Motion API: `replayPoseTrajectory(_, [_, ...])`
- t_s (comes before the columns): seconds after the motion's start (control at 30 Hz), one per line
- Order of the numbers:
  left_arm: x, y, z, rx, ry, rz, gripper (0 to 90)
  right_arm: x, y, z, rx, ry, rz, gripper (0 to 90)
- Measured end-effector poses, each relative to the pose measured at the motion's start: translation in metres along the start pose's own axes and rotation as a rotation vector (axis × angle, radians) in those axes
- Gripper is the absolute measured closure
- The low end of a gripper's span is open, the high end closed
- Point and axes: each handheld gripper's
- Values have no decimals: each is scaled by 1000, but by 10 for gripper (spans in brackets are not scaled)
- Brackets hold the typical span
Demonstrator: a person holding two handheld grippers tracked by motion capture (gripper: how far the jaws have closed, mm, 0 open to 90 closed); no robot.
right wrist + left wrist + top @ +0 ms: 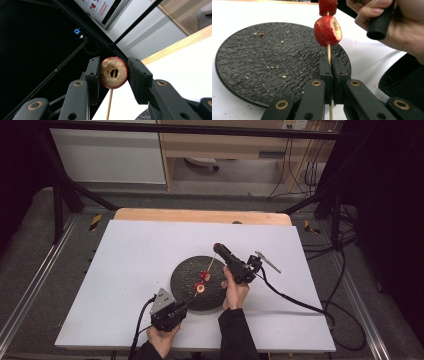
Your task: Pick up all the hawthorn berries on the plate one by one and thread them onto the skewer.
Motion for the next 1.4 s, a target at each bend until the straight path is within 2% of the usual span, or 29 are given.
replayPoseTrajectory(0.33, [0,-3,-2,-3,-23,0,881,1,1,3,11,6,-2,641])
replayPoseTrajectory(0.43, [-2,-4,-2,-3,-45,7,882,1,1,4,18,-2,0,642])
replayPoseTrajectory(0.67, [3,-6,-5,-10,-35,10,882,1,0,2,35,0,7,642])
replayPoseTrajectory(1.4, [7,-12,-5,-27,-80,33,882,3,-1,4,57,3,19,643])
Point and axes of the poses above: each handheld gripper's, and its own axes: x roughly forward along the jaws, z roughly out of its top, y roughly to its left, and after that the axes turned 10 degrees about -y, right-handed
